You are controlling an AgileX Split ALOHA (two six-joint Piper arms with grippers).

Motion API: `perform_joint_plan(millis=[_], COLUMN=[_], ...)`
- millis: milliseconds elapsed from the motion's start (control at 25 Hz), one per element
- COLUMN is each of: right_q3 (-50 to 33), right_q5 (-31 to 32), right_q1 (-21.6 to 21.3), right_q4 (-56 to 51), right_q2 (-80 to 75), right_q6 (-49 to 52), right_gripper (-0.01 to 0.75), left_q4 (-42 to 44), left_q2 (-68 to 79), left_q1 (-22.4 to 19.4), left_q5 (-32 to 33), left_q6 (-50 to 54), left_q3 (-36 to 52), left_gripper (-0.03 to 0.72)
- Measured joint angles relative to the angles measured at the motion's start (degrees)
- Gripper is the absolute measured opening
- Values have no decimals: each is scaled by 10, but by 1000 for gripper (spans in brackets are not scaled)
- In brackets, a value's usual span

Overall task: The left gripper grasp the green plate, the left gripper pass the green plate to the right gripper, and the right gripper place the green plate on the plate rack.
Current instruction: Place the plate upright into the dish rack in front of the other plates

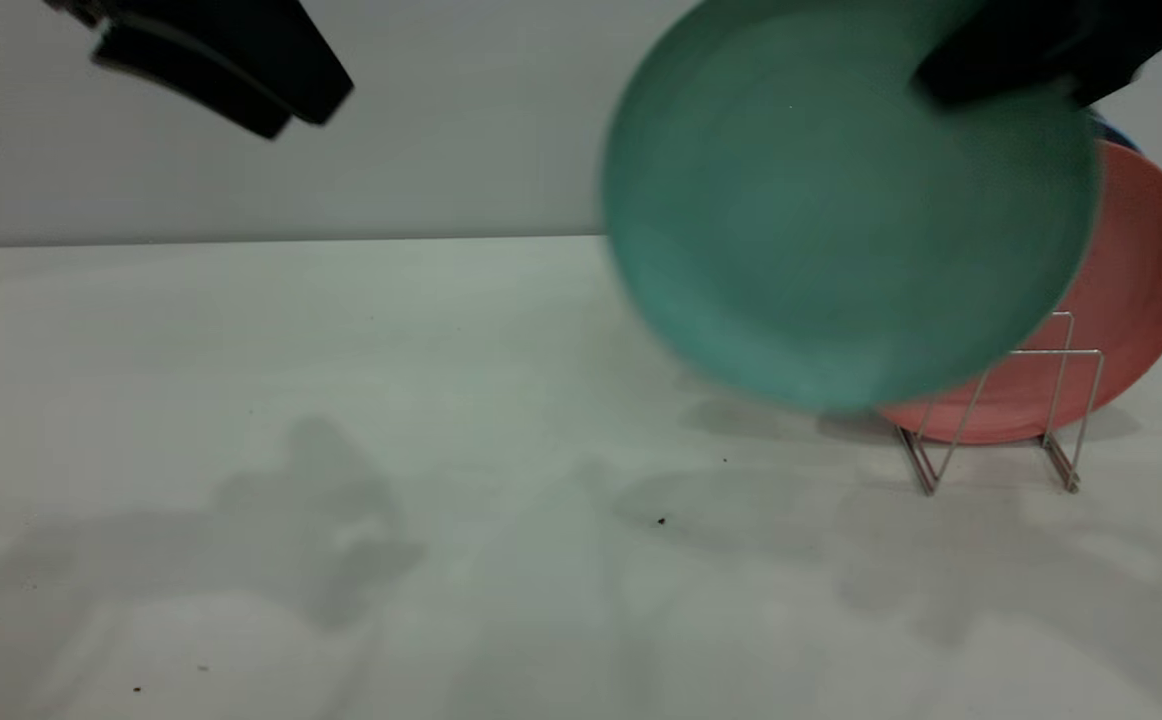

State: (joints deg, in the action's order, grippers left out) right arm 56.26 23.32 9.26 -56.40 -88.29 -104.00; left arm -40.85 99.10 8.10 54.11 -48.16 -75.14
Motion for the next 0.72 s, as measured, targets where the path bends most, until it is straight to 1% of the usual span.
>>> perform_joint_plan(millis=[120, 200, 400, 600, 720], right_q3=[-1, -1, -1, -1, -1], right_q5=[-67, -84, -71, -13, -4], right_q1=[0, -7, -50, -100, -113], right_q4=[10, 12, 14, 15, 17], right_q2=[9, 9, 9, 9, 9], right_q6=[-81, -117, -163, -176, -176], right_gripper=[83, 83, 83, 83, 83], left_q4=[0, 1, 1, 1, 1], left_q2=[-3, -3, -3, -3, -3], left_q1=[0, 0, 0, 0, 0], left_q5=[1, 2, 2, 2, 2], left_q6=[0, 0, 5, 6, 6], left_q3=[0, 1, 2, 2, 2], left_gripper=[585, 585, 585, 585, 585])
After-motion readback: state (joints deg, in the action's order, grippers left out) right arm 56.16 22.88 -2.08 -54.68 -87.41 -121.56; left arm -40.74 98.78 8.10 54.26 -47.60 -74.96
